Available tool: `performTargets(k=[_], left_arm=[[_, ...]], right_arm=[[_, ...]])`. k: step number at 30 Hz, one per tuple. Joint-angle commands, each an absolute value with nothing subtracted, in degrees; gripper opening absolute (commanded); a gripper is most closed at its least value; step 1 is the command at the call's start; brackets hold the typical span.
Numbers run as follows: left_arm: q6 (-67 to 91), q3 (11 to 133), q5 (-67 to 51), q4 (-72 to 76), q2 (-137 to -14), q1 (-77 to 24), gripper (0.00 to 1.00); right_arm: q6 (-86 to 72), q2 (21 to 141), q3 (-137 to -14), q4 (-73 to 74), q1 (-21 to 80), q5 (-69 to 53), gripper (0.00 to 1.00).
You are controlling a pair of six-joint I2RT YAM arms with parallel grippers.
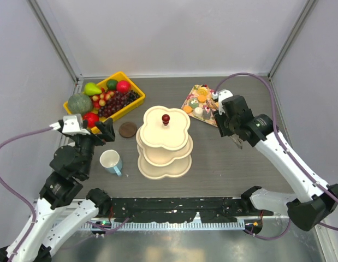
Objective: Serve the afternoon tea
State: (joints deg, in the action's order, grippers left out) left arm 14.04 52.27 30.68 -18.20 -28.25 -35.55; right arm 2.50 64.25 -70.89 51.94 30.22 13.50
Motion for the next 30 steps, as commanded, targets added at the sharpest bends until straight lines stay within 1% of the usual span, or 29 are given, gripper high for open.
performTargets(k=[1,4,9,13,16,20,30], left_arm=[[1.77,42.92,44.02,-16.27,-22.78,-35.33,0.99],[0.88,40.17,45.44,-14.94,-19.78,-35.33,0.99],[-3.15,41.75,48.42,-18.28,-18.55,-35.33,0.99],[-6.76,38.85,51.32,-16.26,-16.27,-35.42,0.99],[-8.70,37.10,54.40,-14.86,-15.12,-35.33,0.99],[-8.79,33.23,54.93,-10.73,-12.57,-35.42,0.99],[-7.82,31.90,55.02,-10.28,-11.07,-35.33,0.99]], right_arm=[[0.18,66.88,-72.95,49.57,28.39,18.54,0.45],[0.09,68.29,-71.63,47.65,27.25,18.63,0.45],[-2.28,70.40,-68.65,44.48,22.59,16.27,0.48],[-2.81,72.51,-66.71,42.28,19.87,14.59,0.49],[-3.07,73.65,-65.22,40.17,18.38,12.84,0.52],[-3.69,75.32,-63.81,38.50,17.32,11.43,0.53],[-4.92,79.01,-61.35,35.77,16.44,11.51,0.59]])
